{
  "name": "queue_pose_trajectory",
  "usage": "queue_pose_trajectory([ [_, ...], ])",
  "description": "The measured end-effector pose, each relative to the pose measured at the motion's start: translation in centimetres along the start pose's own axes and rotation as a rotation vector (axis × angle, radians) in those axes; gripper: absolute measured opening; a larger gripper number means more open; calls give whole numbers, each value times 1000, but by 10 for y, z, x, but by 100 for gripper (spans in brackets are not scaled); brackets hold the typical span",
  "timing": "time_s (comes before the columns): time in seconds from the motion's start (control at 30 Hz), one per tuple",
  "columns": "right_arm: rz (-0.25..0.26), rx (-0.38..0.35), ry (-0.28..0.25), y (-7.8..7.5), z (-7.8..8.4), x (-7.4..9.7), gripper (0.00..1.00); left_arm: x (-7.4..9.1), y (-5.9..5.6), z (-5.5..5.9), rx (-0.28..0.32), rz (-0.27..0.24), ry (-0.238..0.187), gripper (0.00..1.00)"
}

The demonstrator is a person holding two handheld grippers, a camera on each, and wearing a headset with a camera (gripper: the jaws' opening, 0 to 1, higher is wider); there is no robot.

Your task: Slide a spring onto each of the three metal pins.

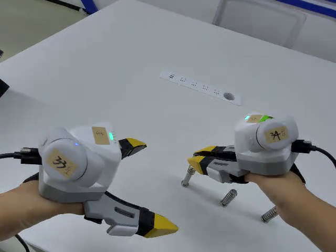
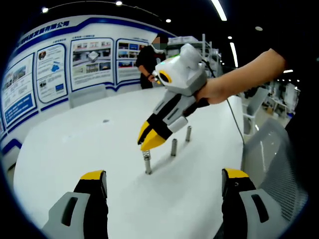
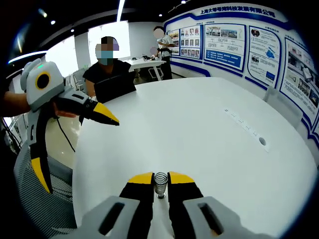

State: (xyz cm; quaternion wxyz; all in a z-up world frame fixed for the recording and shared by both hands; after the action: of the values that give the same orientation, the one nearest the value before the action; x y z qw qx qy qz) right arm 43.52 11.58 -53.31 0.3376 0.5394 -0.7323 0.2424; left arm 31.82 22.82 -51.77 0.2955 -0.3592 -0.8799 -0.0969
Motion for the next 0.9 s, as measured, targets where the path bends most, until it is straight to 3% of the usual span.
queue_pose_trajectory([
  [0.9, 23, -22, 40, 3, 27, -31, 11, 5, 2, 4, 4, -17, 21, 96],
])
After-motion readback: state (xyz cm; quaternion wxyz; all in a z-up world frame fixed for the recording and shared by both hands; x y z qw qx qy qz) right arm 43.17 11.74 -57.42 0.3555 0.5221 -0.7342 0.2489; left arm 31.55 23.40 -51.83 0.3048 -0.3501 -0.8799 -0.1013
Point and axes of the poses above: the centre of the closed fingertips' face, and the gripper's own axes: x roughly backward along the fingers, y roughly to its left, z roughly out of its underside, the point moved 7 cm from there along x, roughly backward along the fingers, and after that the axes turned 10 degrees about y, right-handed, at the moved point
